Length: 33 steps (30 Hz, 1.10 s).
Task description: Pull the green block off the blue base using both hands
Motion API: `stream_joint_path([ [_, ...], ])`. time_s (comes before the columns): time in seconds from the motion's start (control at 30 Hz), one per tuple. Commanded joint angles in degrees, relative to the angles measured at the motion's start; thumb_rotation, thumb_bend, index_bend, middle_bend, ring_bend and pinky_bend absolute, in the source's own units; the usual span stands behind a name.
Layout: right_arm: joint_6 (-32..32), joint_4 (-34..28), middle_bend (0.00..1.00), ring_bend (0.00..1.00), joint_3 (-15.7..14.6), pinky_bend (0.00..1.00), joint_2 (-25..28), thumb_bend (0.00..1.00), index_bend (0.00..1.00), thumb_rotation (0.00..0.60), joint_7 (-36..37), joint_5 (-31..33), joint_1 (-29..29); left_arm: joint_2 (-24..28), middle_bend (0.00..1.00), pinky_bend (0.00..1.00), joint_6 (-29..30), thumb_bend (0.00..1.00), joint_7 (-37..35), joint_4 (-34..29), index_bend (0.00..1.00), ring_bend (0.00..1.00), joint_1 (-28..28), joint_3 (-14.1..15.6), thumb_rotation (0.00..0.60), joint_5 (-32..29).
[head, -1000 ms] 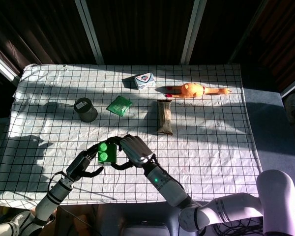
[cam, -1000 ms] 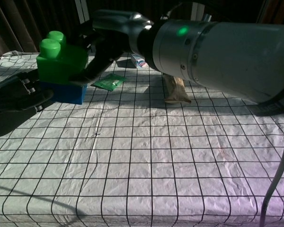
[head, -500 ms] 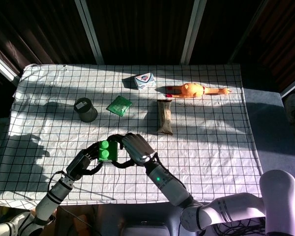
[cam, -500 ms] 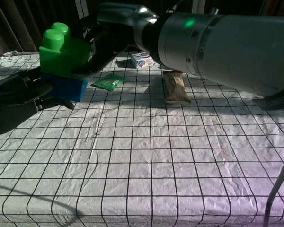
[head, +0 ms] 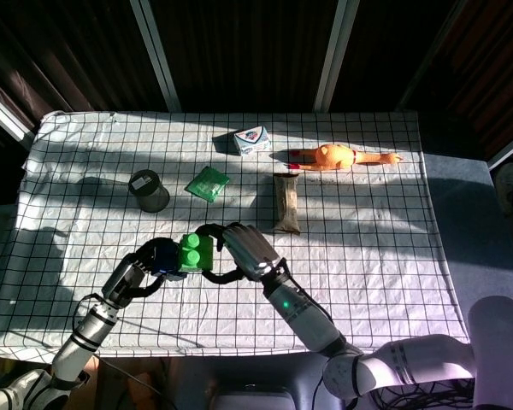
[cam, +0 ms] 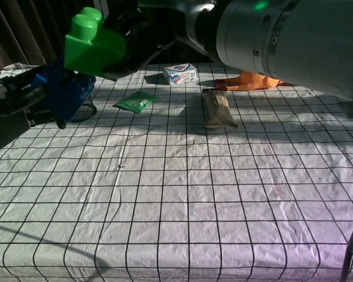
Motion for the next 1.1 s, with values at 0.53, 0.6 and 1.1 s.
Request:
stream_joint_path([
  [0.53,-0.6,13.4,0.62,0.45,-14.1,0.33,5.9,0.29,0.82,0.6,-7.2,-4.0,-7.5,3.1,0.79,0.54,-4.3,0.78,39.3,9.0,0.76,0.53,6.5,1.2,0.6,-8.0],
  [0.6,-1.5,16.9,0.62,0.45,-14.9,0.33,3.6,0.29,0.82,0.6,-6.5,-3.7,-8.1,1.9,0.79,0.53,-5.9,0.78,42.8,9.5,0.76,0.52,6.5,1.0,0.6,-9.0],
  [1.1,-6.4,28.1,0.49,0.28,-17.5,0.27,-3.4,0.28,0.53,0.6,-12.0,-1.5,-8.6,-3.0,0.65,0.22,-13.0,0.7,52.1,12.2,0.64,0.32,5.0,-0.2,0.6,-10.4],
])
